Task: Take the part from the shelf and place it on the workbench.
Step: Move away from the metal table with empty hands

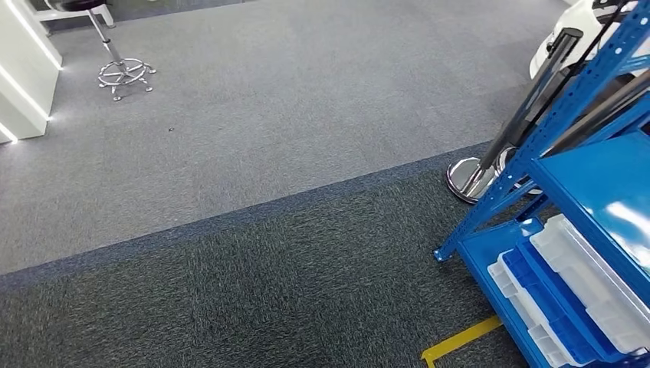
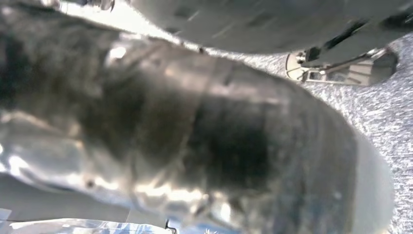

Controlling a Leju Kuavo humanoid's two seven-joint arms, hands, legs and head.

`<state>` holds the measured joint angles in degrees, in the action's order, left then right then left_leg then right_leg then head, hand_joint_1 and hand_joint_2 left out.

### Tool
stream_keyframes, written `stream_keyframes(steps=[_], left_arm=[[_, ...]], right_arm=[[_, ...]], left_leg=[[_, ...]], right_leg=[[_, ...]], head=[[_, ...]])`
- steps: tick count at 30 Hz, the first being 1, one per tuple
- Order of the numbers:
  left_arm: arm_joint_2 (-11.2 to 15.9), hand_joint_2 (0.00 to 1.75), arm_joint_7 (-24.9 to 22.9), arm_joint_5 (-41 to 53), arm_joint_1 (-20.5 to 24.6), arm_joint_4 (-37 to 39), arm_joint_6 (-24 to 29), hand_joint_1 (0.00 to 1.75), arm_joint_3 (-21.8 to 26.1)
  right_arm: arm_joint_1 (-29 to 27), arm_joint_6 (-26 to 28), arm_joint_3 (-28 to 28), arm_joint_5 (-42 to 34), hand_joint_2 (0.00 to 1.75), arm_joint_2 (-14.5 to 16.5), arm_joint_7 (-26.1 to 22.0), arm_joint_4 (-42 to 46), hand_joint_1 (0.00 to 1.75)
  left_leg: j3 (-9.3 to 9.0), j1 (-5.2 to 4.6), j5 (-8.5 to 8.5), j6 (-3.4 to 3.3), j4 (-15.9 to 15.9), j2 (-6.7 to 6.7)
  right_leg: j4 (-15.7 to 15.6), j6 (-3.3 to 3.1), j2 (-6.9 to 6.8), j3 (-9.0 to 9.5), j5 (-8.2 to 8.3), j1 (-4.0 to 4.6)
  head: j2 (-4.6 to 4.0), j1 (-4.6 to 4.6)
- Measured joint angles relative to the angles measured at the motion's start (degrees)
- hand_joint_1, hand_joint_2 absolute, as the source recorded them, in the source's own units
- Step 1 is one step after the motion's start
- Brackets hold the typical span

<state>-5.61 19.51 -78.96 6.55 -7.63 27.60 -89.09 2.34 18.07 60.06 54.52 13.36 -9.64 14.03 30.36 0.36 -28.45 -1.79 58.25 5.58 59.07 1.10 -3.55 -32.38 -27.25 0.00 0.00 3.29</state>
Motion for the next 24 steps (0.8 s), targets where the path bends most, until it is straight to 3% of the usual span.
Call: stream_keyframes(steps=[2,3,4,6,8,9,10,12,14,16,17,18,20,22,24], left_arm=[[-0.01,0.0,0.32,-0.07,0.13,0.0,0.0,0.0,0.0],[-0.02,0.0,0.49,-0.1,0.24,0.0,0.0,0.0,0.0],[-0.02,0.0,0.67,-0.12,0.34,0.0,0.0,0.0,0.0],[-0.01,0.0,0.78,-0.19,0.42,0.0,0.0,0.0,0.0],[0.01,0.0,0.57,-0.22,0.22,0.0,0.0,0.0,0.0],[0.02,0.0,0.39,-0.23,0.07,0.0,0.01,0.0,0.0],[0.03,0.0,0.2,-0.23,-0.08,0.0,0.01,0.0,0.0],[0.04,0.0,-0.09,-0.23,-0.19,0.0,0.04,0.0,0.0],[0.07,0.0,-0.28,-0.22,-0.14,0.0,0.09,0.0,0.0],[0.09,0.0,-0.4,-0.22,-0.16,0.0,0.14,0.0,0.0],[0.1,0.0,-0.43,-0.24,-0.17,0.0,0.16,0.0,0.0],[0.08,0.0,-0.46,-0.24,-0.16,0.0,0.17,0.0,0.0],[0.08,0.0,-0.49,-0.22,-0.07,0.01,0.22,0.0,-0.01],[0.1,0.0,-0.49,-0.16,-0.11,0.02,0.26,0.0,-0.02],[0.13,0.0,-0.5,-0.15,-0.33,0.02,0.28,0.0,-0.01]], right_arm=[[0.03,-0.03,0.0,0.02,0.0,0.01,-0.07,0.0,0.0],[-0.02,-0.04,0.01,0.02,0.0,0.03,-0.1,-0.01,0.0],[-0.04,-0.04,0.01,0.02,0.0,0.05,-0.12,-0.01,0.0],[0.09,-0.04,0.02,0.03,0.0,0.11,-0.13,-0.01,0.0],[0.23,-0.04,0.03,0.08,0.0,0.18,-0.03,-0.02,0.0],[0.24,-0.04,0.03,0.11,0.0,0.21,0.07,-0.03,0.0],[0.2,-0.04,0.03,0.15,0.0,0.24,0.19,-0.05,0.0],[0.15,-0.04,0.03,0.19,0.0,0.31,0.34,-0.12,0.0],[0.21,-0.04,0.03,0.2,0.0,0.4,0.39,-0.17,0.0],[0.24,-0.04,0.04,0.24,0.0,0.45,0.42,-0.2,0.0],[0.17,-0.03,0.05,0.25,0.0,0.47,0.43,-0.21,0.0],[0.06,-0.02,0.06,0.26,0.0,0.47,0.44,-0.22,0.0],[-0.08,0.0,0.09,0.27,0.0,0.46,0.48,-0.26,0.0],[0.02,0.0,0.09,0.28,0.0,0.45,0.51,-0.28,0.0],[0.11,-0.02,0.09,0.3,0.0,0.45,0.52,-0.28,0.0]], left_leg=[[-0.41,-0.07,-0.14,0.66,-0.17,0.91],[-0.57,0.03,-0.33,1.02,-0.07,0.74],[-0.44,0.11,-0.95,1.32,0.58,-0.25],[1.63,0.29,-4.06,1.72,5.44,-3.34],[5.37,0.3,-7.61,1.83,13.3,-4.96],[6.73,0.31,-8.09,1.86,15.89,-5.11],[7.22,0.32,-7.36,1.86,16.44,-5.17],[5.15,0.44,-2.98,1.75,10.76,-5.92],[2.31,0.65,0.12,1.56,3.51,-8.45],[1.42,0.64,0.36,1.29,1.09,-9.75],[1.34,0.55,0.46,1.01,0.93,-9.22],[1.2,0.56,0.65,0.59,0.69,-8.54],[0.9,0.66,1.07,-0.31,0.01,-7.17],[0.79,0.65,1.19,-0.75,-0.31,-5.68],[0.82,0.55,1.04,-0.8,-0.25,-3.99]], right_leg=[[-0.55,-0.64,0.75,-0.02,-0.04,0.24],[-0.79,-0.95,1.27,0.11,0.1,0.08],[-1.06,-1.29,1.81,0.27,0.28,-0.11],[-1.42,-1.92,2.86,0.49,0.66,-0.44],[-1.37,-2.22,4.16,0.38,0.77,-0.36],[-1.31,-2.25,4.92,0.38,0.76,-0.32],[-1.21,-2.25,5.74,0.4,0.73,-0.32],[-0.81,-2.09,7.41,0.42,0.58,-0.39],[-0.13,-1.65,8.89,0.06,0.3,-0.34],[0.24,-1.0,10.03,-0.5,0.23,-0.35],[0.19,-0.61,10.62,-0.7,0.32,-0.46],[0.24,-0.27,10.78,-0.79,0.33,-0.61],[2.03,0.28,8.77,-1.68,-0.94,-0.57],[7.88,0.62,5.52,-4.56,-4.33,-0.44],[14.33,0.92,4.28,-7.83,-6.88,-0.63]], head=[[0.0,-0.02],[0.0,-0.01],[0.0,-0.02],[0.0,-0.08],[0.0,-0.14],[0.0,-0.14],[0.0,-0.14],[0.0,-0.15],[0.0,-0.14],[0.0,-0.11],[0.0,-0.11],[0.0,-0.11],[0.0,0.01],[0.0,0.18],[0.0,0.19]])
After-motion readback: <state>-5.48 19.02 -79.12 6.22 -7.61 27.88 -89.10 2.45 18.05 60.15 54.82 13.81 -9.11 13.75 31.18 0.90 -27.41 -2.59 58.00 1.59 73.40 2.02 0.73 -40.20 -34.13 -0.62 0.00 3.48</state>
